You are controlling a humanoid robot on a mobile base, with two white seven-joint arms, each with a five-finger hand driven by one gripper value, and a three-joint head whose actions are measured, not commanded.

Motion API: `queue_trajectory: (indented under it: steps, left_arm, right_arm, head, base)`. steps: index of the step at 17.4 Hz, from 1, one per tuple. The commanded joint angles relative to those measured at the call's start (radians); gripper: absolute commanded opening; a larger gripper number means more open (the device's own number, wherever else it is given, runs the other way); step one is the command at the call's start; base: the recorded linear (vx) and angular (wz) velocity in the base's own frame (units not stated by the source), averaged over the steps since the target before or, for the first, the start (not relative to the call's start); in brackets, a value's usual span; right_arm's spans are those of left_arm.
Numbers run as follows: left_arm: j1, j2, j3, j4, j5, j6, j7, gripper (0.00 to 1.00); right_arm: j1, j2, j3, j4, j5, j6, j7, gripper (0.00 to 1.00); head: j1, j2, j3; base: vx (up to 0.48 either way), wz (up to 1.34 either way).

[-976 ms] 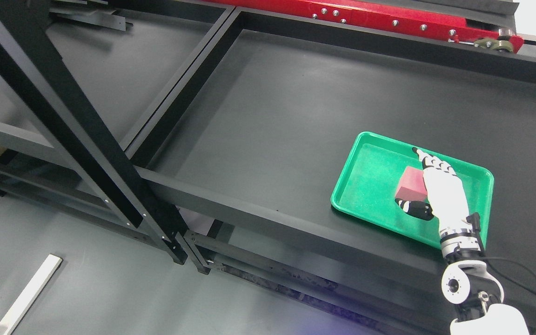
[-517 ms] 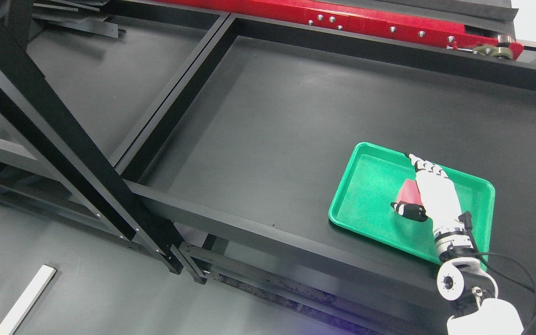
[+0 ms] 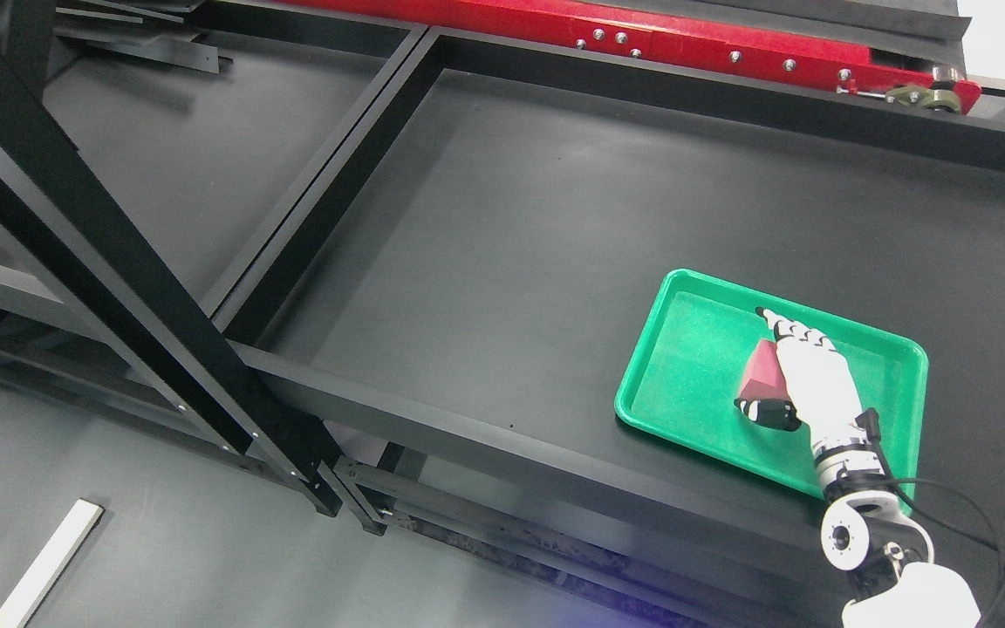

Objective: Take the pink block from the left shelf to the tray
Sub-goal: 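Close the right hand fingers around the pink cube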

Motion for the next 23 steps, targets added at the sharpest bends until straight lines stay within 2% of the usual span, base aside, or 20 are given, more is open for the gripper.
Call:
queue_trajectory:
  steps: [1,4,7,9,12,13,14,19,23]
  left_arm:
    - [-0.022,0.017,0.0,-0.017,-0.002,-0.001,0.0,1.0]
    - [-0.022,0.017,0.0,-0.017,-0.002,-0.001,0.0,1.0]
    - [-0.022,0.017,0.0,-0.017,-0.002,-0.001,0.0,1.0]
    - [-0.022,0.017,0.0,-0.017,-0.002,-0.001,0.0,1.0]
    - [-0.022,0.017,0.0,-0.017,-0.002,-0.001,0.0,1.0]
    - [-0.022,0.017,0.0,-0.017,-0.002,-0.001,0.0,1.0]
    - [-0.022,0.017,0.0,-0.017,-0.002,-0.001,0.0,1.0]
    - [-0.022,0.017,0.0,-0.017,-0.002,-0.001,0.0,1.0]
    - [-0.022,0.017,0.0,-0.017,-0.002,-0.001,0.0,1.0]
  right_arm:
    - [-0.027,-0.019,0.009,0.127,0.0,-0.001,-0.004,0.95]
    - [-0.032,-0.018,0.009,0.137,0.0,0.001,-0.012,0.91]
    - [-0.037,-0.018,0.001,0.138,-0.003,0.004,-0.011,0.74]
    - [-0.035,-0.018,0.0,0.138,-0.007,0.004,-0.003,0.56]
    - [-0.034,-0.018,0.0,0.138,-0.007,0.004,-0.001,0.23]
    - [-0.037,-0.018,0.0,0.138,-0.007,0.002,-0.001,0.07]
    - [-0.038,-0.018,-0.002,0.138,-0.007,0.002,-0.003,0.01]
    - [-0.043,-0.027,-0.013,0.128,-0.021,-0.006,-0.04,0.0]
    - [-0.04,-0.042,-0.039,0.028,-0.03,-0.079,-0.199,0.01]
  head:
    - [0.0,0.0,0.0]
    - [0.0,0.0,0.0]
    - [0.0,0.0,0.0]
    - [0.0,0.0,0.0]
    - [0.0,0.0,0.0]
    - [0.0,0.0,0.0]
    - [0.0,0.0,0.0]
    - [0.0,0.0,0.0]
    - [0.0,0.0,0.0]
  base:
    - [0.0,0.0]
    - [0.0,0.0]
    - [0.0,0.0]
    - [0.0,0.0]
    - [0.0,0.0]
    - [0.013,0.0]
    - [0.013,0.0]
    - [0.007,0.0]
    - [0.0,0.0]
